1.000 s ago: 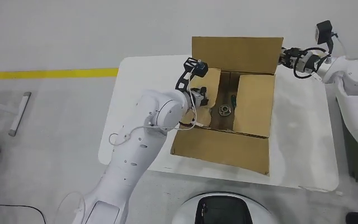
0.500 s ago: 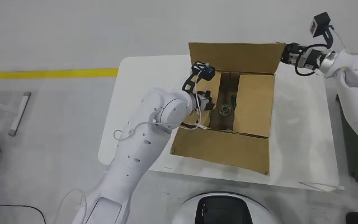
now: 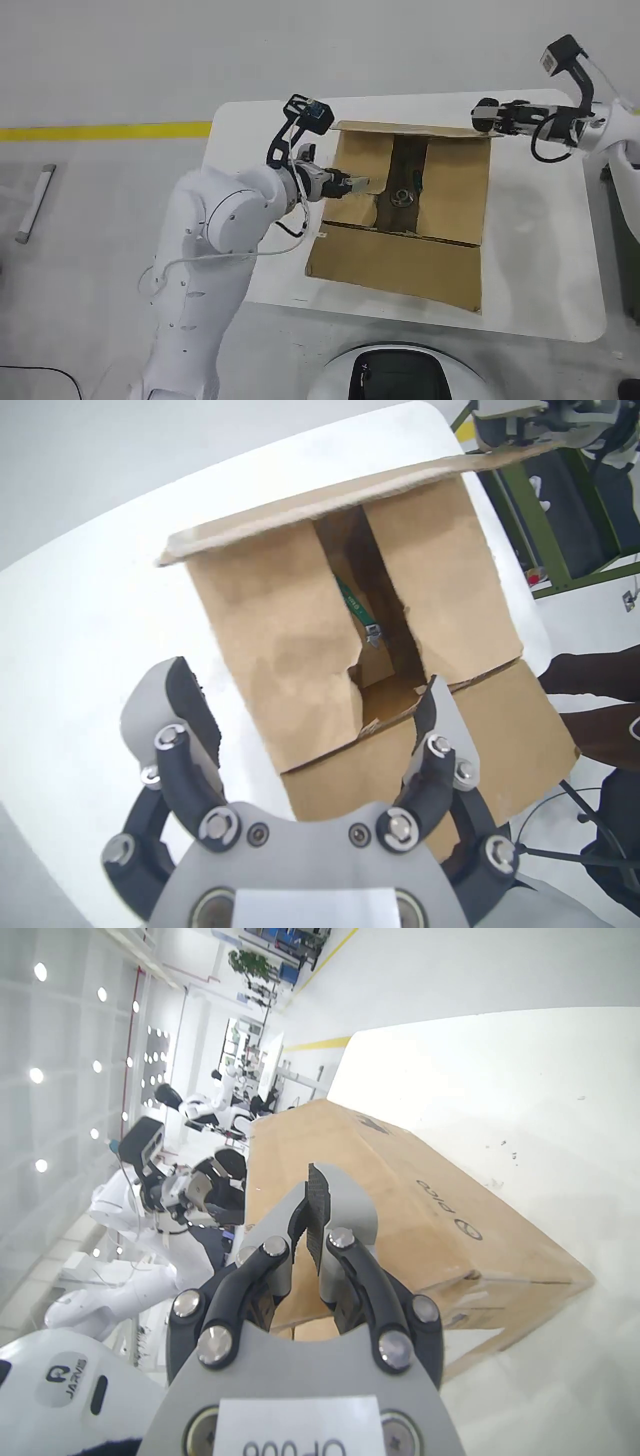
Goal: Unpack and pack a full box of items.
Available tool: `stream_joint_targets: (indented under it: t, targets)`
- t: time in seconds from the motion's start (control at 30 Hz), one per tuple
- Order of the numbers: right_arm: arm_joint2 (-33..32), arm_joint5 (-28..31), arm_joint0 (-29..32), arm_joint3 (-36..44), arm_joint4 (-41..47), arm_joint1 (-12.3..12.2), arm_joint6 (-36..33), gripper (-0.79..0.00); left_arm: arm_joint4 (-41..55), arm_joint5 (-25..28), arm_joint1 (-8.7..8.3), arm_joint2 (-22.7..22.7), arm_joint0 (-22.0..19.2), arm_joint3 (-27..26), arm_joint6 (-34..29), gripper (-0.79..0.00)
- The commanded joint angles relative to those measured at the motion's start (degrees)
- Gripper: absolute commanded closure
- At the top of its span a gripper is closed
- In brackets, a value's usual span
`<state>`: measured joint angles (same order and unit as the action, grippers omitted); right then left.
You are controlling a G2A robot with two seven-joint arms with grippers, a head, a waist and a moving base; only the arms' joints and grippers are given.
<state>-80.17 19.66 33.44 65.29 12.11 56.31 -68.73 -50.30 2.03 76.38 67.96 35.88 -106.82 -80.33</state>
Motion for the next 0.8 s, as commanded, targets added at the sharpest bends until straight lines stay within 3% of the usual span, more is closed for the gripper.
stream_joint_targets:
  t: [0.0,0.07,0.23,0.5,0.63,0.77]
  targets:
    - [0.0,1.7,1.3,2.9,-2.2,-0.4,-1.0,0.000,-1.7,1.7,-0.88,3.1,2.1,-3.0,-4.5,-0.785]
    - [0.0,1.8,2.8,4.7,-1.9,-0.6,-1.4,0.000,-2.5,2.6,-1.62,6.1,4.1,-5.2,-7.4,-0.785]
    - [0.7,2.1,5.2,7.1,-3.0,-0.9,-1.1,0.000,-5.6,5.5,-4.16,10.8,12.2,-7.2,-7.7,-0.785]
    - [2.9,1.1,6.3,8.2,-4.8,-1.0,0.7,0.000,-5.9,5.9,-8.53,13.4,23.6,-10.6,-7.7,-0.785]
    - [3.7,0.5,6.3,8.5,-5.0,-0.9,1.5,0.000,-3.7,7.5,-10.28,11.0,26.1,-10.9,-7.7,-0.785]
    - [4.3,0.1,5.9,8.8,-5.6,-1.0,2.3,0.000,1.0,6.7,-11.33,7.2,23.7,-11.5,-7.7,-0.785]
